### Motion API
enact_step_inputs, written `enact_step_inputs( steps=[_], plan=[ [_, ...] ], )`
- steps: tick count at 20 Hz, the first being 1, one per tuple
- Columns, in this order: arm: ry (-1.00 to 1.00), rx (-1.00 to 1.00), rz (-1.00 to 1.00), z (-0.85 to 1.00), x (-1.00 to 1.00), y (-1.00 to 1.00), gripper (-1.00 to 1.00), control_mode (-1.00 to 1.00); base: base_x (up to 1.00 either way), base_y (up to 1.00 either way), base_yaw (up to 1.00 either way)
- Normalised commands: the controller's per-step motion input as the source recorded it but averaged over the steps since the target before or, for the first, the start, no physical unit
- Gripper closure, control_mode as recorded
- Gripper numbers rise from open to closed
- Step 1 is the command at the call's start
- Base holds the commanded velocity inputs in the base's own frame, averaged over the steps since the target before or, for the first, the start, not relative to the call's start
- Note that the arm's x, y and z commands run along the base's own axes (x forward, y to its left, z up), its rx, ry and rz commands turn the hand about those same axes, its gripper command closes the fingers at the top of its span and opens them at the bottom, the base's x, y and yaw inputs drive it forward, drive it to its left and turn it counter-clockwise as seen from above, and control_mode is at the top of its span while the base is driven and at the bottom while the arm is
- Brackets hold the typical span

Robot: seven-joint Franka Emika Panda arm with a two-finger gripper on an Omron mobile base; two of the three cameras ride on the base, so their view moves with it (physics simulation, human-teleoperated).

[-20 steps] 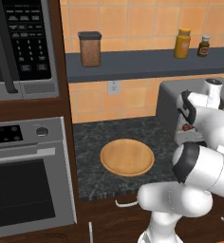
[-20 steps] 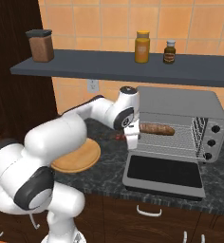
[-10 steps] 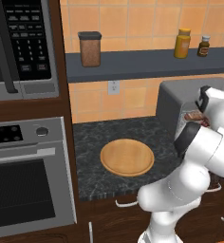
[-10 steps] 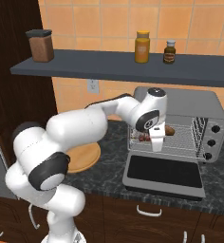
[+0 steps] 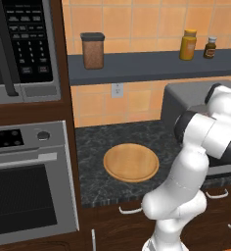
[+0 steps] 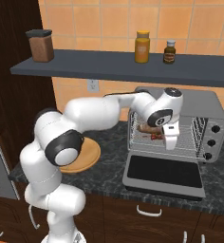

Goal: Pick up the kebab skewer and baguette bread, and place them inside the toaster oven. Close the toaster oven door and start by setting the timer.

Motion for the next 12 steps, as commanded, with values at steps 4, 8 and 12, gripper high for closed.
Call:
enact_step_inputs(
  steps=[4,8,12],
  plan=[
    [0.01,0.0,0.0,-0.25,0.34,-0.12,1.0,-1.0,0.0,0.0,0.0],
    [0.0,0.0,0.0,-0.21,0.34,0.0,1.0,-1.0,0.0,0.0,0.0],
    [0.0,0.0,0.0,-0.05,0.47,0.0,1.0,-1.0,0.0,0.0,0.0]
  ],
)
